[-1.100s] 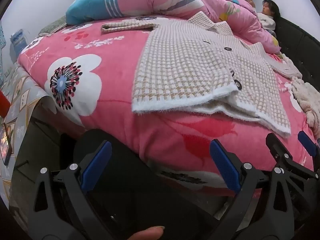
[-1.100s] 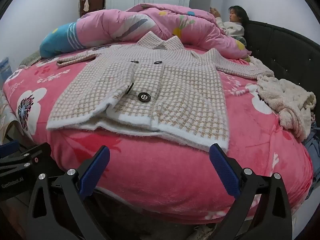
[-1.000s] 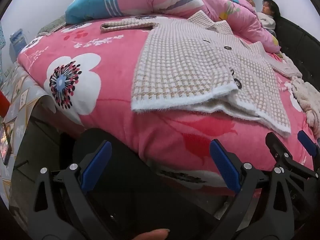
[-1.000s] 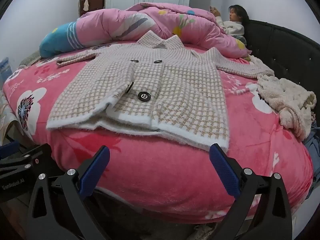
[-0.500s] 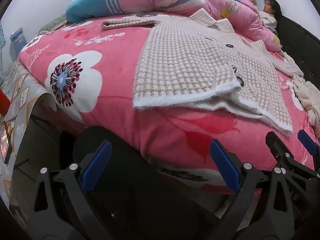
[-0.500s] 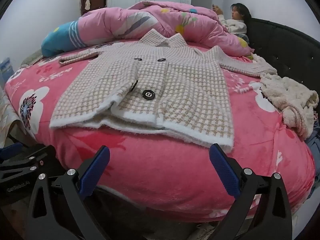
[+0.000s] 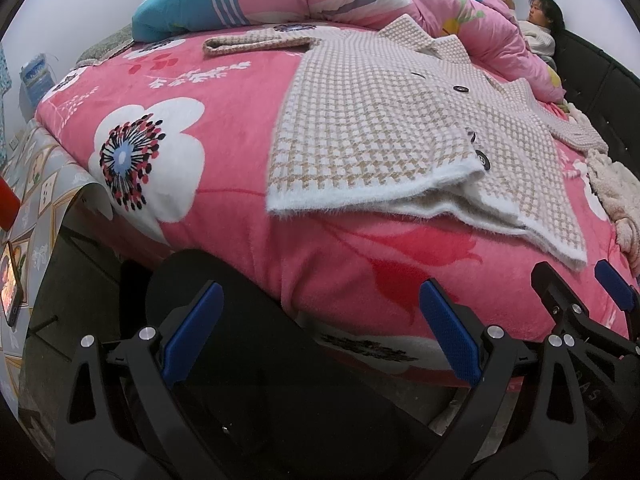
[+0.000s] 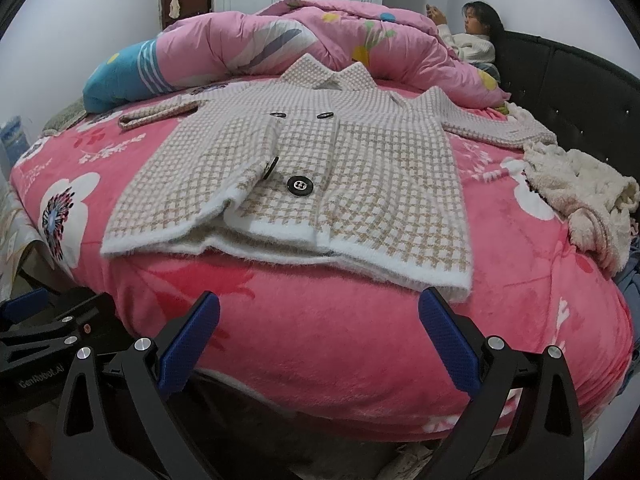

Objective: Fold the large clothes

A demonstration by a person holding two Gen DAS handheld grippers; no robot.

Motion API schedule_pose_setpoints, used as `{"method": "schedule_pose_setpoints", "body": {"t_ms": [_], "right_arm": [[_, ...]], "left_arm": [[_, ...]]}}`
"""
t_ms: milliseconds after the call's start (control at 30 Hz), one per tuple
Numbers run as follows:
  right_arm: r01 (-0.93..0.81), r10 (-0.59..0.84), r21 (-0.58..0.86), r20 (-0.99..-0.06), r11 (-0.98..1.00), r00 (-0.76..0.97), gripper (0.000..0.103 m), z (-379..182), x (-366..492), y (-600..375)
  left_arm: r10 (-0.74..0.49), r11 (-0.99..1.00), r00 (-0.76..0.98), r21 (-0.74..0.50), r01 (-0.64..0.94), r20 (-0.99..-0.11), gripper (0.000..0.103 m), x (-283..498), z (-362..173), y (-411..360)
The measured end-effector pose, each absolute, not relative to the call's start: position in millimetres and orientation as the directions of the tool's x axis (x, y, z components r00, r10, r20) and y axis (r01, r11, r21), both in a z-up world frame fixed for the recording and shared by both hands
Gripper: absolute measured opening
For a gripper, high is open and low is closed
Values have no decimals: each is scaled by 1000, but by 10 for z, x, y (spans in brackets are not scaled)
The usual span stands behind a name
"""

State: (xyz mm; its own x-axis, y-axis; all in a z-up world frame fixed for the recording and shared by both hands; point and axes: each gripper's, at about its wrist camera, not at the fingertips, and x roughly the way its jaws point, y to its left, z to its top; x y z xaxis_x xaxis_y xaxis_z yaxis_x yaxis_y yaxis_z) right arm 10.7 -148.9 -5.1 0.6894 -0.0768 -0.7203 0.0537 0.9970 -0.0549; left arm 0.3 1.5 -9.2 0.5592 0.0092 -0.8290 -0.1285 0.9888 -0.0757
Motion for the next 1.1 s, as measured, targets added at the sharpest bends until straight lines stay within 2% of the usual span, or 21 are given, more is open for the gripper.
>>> {"method": "schedule_pose_setpoints", "body": {"t_ms": [1100], "right_arm": [[54, -79, -58, -713, 997, 697, 97, 0, 137, -1501]], "left_arm": [[23, 988, 560, -67, -140, -828, 95, -2, -81, 67]]}}
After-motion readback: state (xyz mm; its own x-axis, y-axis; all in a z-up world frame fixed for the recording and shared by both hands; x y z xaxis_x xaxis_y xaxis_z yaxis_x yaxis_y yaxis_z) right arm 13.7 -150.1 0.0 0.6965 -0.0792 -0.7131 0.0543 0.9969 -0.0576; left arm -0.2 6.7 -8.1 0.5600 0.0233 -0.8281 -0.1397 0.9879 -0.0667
